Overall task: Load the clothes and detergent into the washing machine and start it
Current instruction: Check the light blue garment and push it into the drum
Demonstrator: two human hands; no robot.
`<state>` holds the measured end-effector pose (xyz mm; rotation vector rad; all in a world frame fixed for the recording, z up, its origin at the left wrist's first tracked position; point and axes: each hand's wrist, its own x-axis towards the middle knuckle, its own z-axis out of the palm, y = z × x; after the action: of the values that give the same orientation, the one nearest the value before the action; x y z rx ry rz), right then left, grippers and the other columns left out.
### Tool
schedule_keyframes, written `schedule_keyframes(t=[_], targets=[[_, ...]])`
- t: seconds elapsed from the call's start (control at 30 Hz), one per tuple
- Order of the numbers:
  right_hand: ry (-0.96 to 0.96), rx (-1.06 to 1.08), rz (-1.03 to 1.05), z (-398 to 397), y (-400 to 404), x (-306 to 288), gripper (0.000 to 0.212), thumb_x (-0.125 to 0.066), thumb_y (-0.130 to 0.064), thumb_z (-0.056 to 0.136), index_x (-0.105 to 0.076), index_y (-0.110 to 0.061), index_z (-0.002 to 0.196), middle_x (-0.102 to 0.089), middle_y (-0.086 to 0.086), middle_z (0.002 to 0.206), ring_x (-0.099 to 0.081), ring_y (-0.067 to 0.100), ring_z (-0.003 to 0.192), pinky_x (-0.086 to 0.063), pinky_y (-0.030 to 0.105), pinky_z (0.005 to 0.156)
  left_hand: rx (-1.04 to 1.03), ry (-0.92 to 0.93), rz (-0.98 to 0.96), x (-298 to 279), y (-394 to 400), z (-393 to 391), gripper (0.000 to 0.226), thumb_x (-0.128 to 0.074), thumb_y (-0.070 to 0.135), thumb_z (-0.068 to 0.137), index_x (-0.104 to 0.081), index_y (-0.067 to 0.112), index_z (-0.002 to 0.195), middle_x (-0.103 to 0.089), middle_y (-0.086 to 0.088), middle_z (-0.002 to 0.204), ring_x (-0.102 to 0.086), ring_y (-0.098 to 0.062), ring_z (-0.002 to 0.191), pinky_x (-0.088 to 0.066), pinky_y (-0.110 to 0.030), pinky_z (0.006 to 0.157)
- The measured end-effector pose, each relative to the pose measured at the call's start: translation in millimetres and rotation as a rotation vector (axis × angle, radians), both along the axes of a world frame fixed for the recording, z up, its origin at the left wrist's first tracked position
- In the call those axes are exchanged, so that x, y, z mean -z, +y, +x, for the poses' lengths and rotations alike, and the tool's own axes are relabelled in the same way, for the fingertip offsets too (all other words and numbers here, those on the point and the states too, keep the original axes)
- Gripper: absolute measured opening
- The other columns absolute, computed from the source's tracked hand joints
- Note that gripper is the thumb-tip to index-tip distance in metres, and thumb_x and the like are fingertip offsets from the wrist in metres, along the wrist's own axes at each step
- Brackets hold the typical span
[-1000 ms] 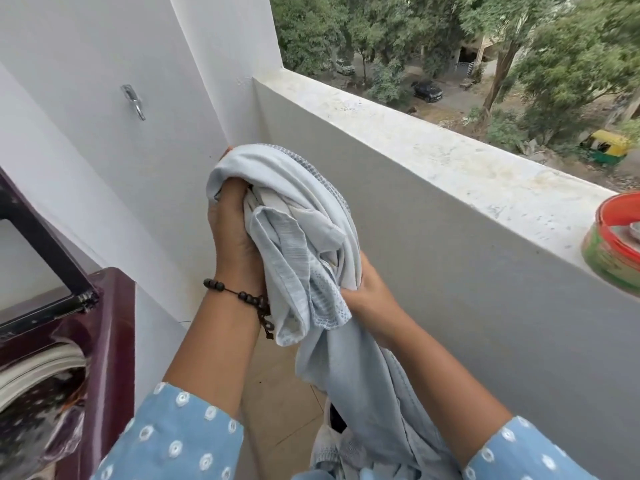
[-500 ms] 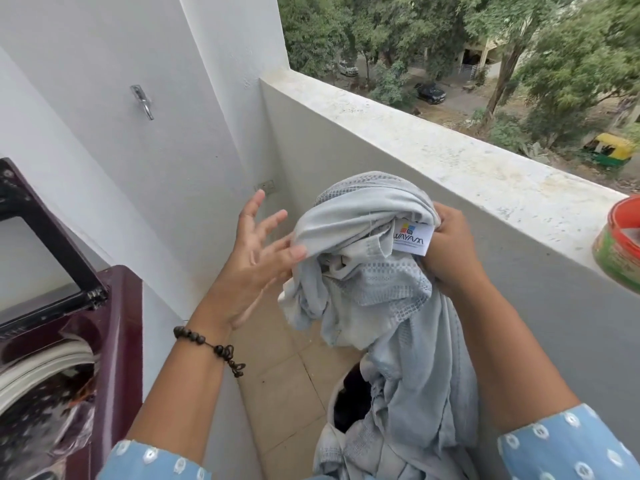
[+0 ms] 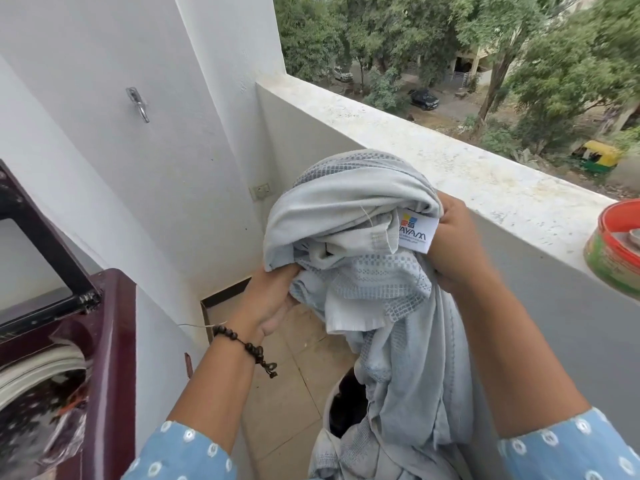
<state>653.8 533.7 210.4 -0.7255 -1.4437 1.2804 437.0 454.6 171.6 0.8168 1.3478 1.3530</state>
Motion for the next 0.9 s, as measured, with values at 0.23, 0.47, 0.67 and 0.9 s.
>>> schedule_keyframes(t=[0.23, 0.47, 0.67, 0.9], targets=[[-0.129, -0.037, -0.057, -13, -5, 28, 0.033, -0.074, -0.018, 0.072, -0.070, -0.018, 0.104, -0.075, 0.000, 0.100, -0.069, 0.012, 0.093, -0.056, 0.037, 0.079, -0.080, -0.481, 0.232, -32, 9, -12, 0.043, -0.055, 0.028, 0.089, -0.058, 0.007, 0.127, -0.059, -0.016, 0.137, -0.057, -0.029, 0.124, -0.045, -0.049, 0.107], [-0.188, -0.430, -0.086, -15, -14, 36, 0.101, -0.086, -0.023, 0.063, -0.032, -0.026, 0.148, -0.052, -0.009, 0.143, -0.050, 0.008, 0.131, -0.044, 0.027, 0.106, -0.055, -0.674, 0.294, -34, 7, 7, 0.063, -0.062, 0.032, 0.085, -0.048, 0.008, 0.142, -0.050, -0.018, 0.146, -0.046, -0.035, 0.136, -0.036, -0.054, 0.113], [-0.183, -0.235, -0.047, -20, -11, 35, 0.063, -0.083, 0.002, 0.070, -0.060, -0.018, 0.125, -0.072, -0.015, 0.111, -0.066, 0.000, 0.105, -0.050, 0.014, 0.082, -0.164, -0.543, 0.149, -26, 0, 1, 0.032, -0.042, 0.022, 0.102, -0.061, 0.002, 0.120, -0.070, -0.014, 0.111, -0.071, -0.020, 0.095, -0.062, -0.032, 0.071], [-0.476, -0.081, 0.142, -2, 4, 18, 0.044, -0.071, -0.023, 0.064, -0.067, -0.025, 0.108, -0.071, -0.015, 0.102, -0.064, -0.009, 0.094, -0.050, 0.017, 0.078, 0.087, 0.171, -0.071, -32, -33, -44, 0.125, -0.092, 0.028, 0.051, -0.014, 0.057, 0.145, -0.034, 0.004, 0.152, -0.052, -0.025, 0.130, -0.057, -0.046, 0.083]])
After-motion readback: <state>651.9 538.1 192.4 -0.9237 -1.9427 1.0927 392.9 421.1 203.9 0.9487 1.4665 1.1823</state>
